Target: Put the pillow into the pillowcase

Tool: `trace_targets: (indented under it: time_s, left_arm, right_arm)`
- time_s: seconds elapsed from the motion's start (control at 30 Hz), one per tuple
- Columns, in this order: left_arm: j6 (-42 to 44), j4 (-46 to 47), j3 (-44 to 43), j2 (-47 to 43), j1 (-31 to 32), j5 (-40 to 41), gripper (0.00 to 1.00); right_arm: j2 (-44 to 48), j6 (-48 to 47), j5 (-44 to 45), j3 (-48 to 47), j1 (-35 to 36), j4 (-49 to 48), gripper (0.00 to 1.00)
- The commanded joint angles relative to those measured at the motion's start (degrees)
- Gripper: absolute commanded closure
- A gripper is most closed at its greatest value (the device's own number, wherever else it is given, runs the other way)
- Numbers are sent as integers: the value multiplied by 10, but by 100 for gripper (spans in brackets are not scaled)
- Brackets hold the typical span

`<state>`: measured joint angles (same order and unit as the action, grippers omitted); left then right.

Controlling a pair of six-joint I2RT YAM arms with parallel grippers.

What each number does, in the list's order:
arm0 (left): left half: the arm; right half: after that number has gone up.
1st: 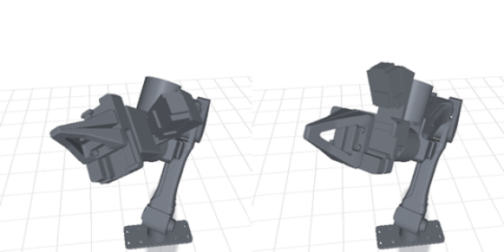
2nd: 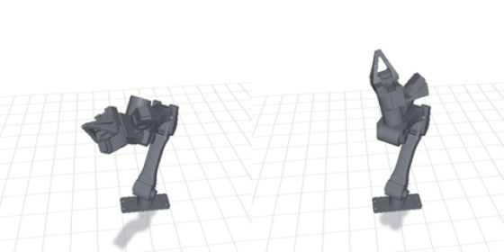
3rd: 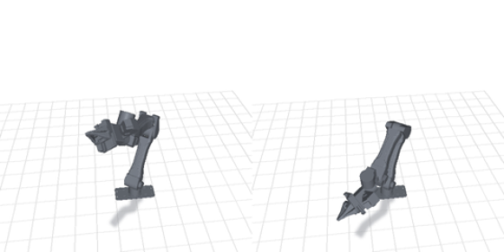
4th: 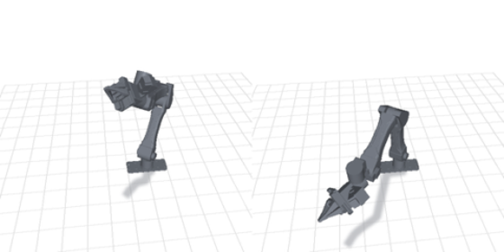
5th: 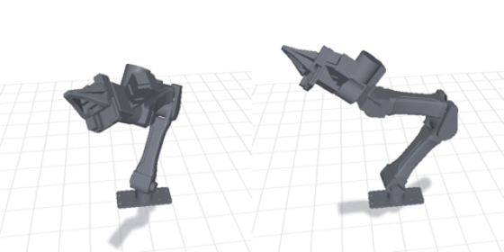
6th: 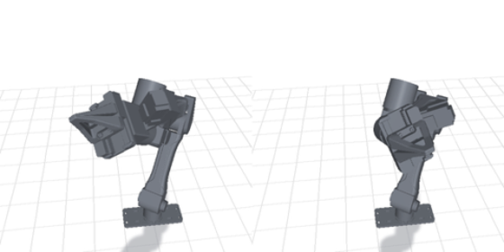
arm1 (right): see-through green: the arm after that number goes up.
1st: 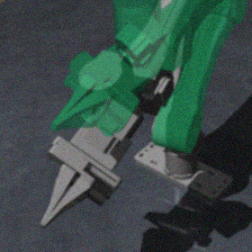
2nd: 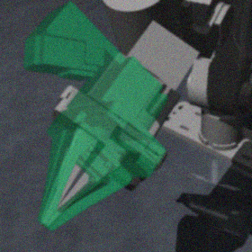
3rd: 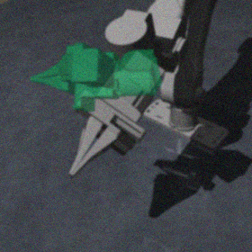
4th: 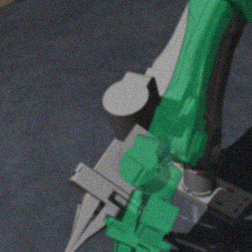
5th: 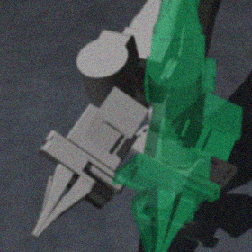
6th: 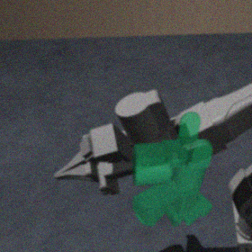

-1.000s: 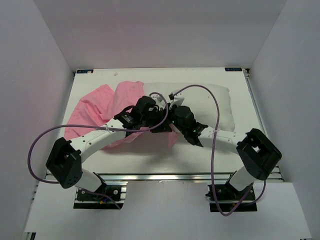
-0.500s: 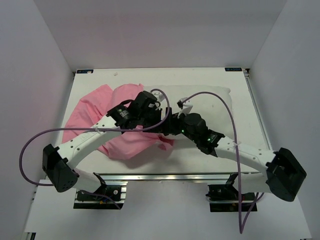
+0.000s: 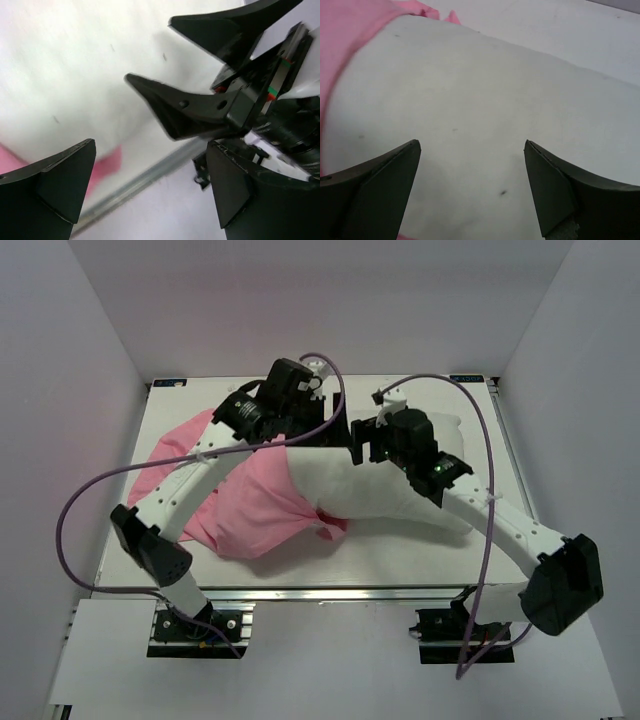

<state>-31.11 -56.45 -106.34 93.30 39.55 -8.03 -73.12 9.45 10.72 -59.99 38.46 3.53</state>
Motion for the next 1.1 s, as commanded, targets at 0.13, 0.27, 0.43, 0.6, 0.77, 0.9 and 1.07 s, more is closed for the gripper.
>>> trace_targets:
  time_s: [0.13,0.27,0.43,0.6,0.77,0.9,1.07]
  left_arm:
    - [145,-57,-179,175,-150,301,2]
    - [164,-54,-251,202,-212,242,2]
    - [210,12,-199,174,-227,143,2]
    - [246,18,-206,179,-227,40,2]
    - [290,-2,-182,191,-225,-29,2]
    - [300,-12,-181,206,-222,-19,2]
    - [331,-23,-175,218,-200,-11,4]
  right_arm:
    - [-109,-202,-181,-179,-103,100,11]
    - [-187,-216,-227,-276,-145,129,11]
    - [-296,-254,-309,-399,-157,139,11]
    - [-420,-271,-373,-534,-160,219,11]
    - [-452,-299,-430,-546,-162,242,11]
    - [-448,-314,-460,-514,-168,233,11]
    - [-454,-321,-490,-505,-176,244,11]
